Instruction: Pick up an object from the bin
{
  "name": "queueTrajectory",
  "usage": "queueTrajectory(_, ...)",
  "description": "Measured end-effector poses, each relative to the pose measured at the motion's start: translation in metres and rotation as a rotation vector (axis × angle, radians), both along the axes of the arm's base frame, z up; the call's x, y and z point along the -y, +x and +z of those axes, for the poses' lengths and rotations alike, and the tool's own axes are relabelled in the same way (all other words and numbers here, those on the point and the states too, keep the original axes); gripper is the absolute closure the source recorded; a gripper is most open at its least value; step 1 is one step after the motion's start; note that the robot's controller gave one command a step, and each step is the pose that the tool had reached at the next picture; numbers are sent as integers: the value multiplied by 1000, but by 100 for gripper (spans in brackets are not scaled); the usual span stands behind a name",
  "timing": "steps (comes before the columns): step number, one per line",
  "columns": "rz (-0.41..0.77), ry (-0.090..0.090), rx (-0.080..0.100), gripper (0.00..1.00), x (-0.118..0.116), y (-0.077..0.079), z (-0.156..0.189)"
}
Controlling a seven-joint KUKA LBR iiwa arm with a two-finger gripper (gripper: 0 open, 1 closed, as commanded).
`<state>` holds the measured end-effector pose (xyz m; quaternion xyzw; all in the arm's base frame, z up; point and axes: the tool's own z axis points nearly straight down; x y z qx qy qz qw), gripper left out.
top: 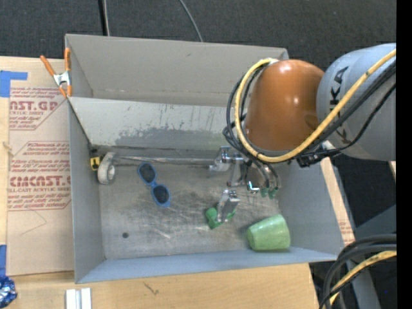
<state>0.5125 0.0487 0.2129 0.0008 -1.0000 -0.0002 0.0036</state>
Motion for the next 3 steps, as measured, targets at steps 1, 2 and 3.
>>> queueTrajectory(1, 354, 3, 16, 0, 70, 15, -141)
queueTrajectory(2, 365, 3, 6, 0, 58, -16, -112)
queueTrajectory(3, 269, 1, 9, 0, 74, 2, -113)
